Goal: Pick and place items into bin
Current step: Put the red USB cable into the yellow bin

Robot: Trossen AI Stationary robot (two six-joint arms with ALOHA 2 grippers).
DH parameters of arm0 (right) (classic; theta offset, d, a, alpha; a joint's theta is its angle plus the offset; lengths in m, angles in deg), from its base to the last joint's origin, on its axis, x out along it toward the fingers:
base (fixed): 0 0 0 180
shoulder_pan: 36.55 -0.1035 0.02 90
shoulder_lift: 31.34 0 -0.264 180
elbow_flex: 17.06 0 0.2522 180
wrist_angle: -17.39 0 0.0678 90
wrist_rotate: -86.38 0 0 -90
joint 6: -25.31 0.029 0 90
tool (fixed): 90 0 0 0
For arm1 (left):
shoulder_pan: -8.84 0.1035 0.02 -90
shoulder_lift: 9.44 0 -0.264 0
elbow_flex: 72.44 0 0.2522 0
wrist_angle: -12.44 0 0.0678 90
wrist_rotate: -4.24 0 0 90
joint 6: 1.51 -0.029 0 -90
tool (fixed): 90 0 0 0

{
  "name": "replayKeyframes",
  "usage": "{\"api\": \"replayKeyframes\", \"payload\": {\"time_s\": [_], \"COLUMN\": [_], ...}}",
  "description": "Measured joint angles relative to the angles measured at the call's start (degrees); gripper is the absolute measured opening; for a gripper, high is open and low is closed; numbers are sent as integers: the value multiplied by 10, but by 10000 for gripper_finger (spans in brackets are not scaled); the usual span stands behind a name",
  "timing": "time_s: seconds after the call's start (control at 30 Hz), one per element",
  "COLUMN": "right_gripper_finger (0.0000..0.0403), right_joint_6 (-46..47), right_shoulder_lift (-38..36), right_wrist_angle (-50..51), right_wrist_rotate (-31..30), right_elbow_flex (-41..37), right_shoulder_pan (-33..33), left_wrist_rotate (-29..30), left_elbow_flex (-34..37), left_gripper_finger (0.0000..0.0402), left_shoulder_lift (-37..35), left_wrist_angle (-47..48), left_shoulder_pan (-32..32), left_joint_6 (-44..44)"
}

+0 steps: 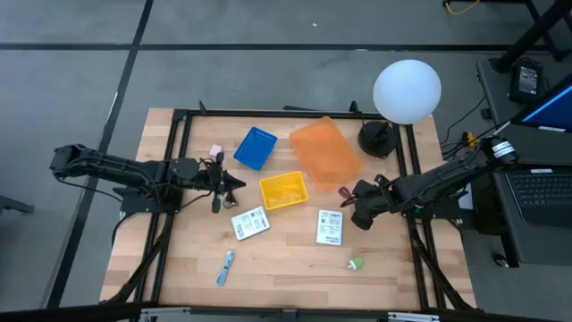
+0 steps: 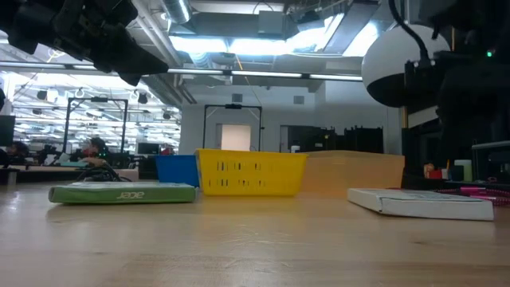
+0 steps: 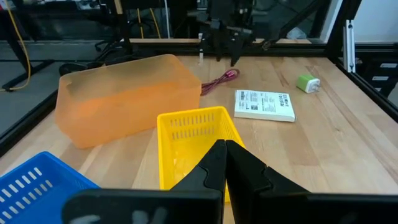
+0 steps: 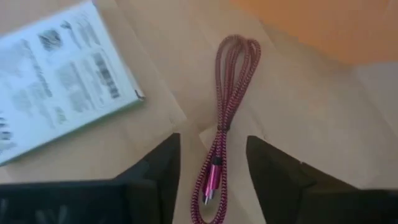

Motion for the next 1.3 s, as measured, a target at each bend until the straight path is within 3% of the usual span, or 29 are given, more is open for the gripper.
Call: {"api": "replayKeyframes", "payload": {"time_s": [0.23, 0.83, 1.03, 1.3], "right_gripper_finger": [191, 188, 139, 29], "right_joint_6": [-2, 14, -24, -59], "right_shoulder_lift": [14, 13, 13, 14], "right_wrist_angle": [-67, -168, -181, -185], "right_wrist_rotate": [0, -11, -11, -11], "right_elbow_flex": [-54, -147, -149, -149], "right_shoulder_pan": [0, 0, 0, 0], "left_wrist_rotate": [0, 0, 0, 0], "left_elbow_flex": [0, 0, 0, 0], "left_gripper_finger": [4, 4, 4, 4], "left_shoulder_lift": [0, 0, 0, 0], "left_wrist_angle": [-1, -2, -2, -1], "left_shoulder_pan": [0, 0, 0, 0], "left_joint_6": [0, -2, -2, -2]}}
